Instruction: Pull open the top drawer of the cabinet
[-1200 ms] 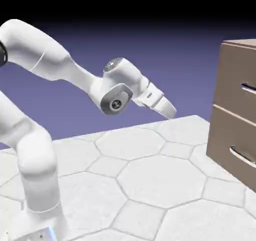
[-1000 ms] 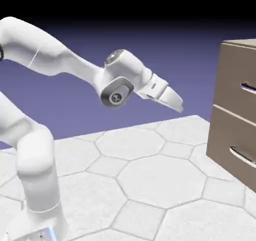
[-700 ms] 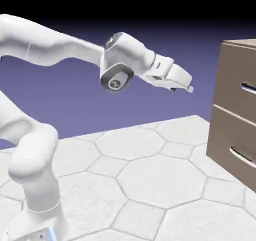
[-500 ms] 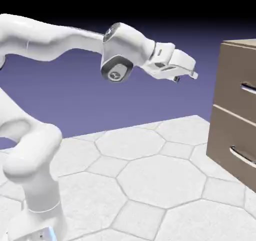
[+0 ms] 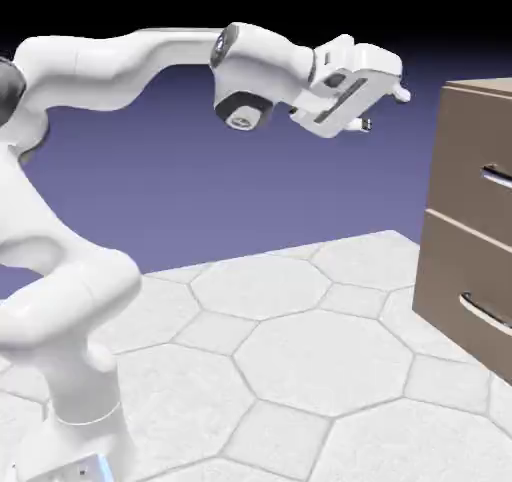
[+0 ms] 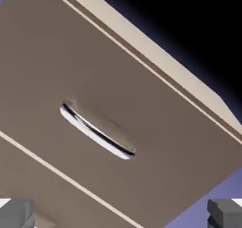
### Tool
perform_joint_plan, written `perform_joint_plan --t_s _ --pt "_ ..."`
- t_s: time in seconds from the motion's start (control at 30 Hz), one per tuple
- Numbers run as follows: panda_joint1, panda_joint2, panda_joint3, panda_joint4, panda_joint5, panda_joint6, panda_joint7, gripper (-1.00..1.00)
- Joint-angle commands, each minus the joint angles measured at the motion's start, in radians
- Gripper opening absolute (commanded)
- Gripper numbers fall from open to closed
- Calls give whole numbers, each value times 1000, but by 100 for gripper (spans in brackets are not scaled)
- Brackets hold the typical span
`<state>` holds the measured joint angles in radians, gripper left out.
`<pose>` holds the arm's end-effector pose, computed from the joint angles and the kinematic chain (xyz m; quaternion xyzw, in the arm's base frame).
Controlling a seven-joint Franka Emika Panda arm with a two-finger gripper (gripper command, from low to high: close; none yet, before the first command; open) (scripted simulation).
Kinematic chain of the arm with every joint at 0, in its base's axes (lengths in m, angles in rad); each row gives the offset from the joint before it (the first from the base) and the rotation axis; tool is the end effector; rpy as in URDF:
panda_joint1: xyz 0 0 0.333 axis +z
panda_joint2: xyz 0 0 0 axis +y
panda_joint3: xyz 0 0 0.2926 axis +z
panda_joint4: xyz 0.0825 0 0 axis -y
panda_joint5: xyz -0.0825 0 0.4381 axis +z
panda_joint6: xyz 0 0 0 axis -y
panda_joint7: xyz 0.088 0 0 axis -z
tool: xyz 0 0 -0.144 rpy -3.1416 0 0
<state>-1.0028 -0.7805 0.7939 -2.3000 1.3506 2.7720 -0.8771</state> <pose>0.5220 -0.0709 0.6090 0.8167 -0.0668 0.5717 0.0410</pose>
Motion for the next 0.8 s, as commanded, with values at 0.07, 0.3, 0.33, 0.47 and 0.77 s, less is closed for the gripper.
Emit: perform_joint_plan --t_s 0.07,0.3,0.33,0.47,0.77 --pt "-82 -17 64 41 109 -21 -131 0" --pt "-273 -57 213 137 363 -71 -435 0" --pt "-300 -62 235 151 399 -78 -478 0" --pt "-409 -85 320 206 545 -107 -652 0" --pt "-655 -136 512 329 871 -171 -1044 0"
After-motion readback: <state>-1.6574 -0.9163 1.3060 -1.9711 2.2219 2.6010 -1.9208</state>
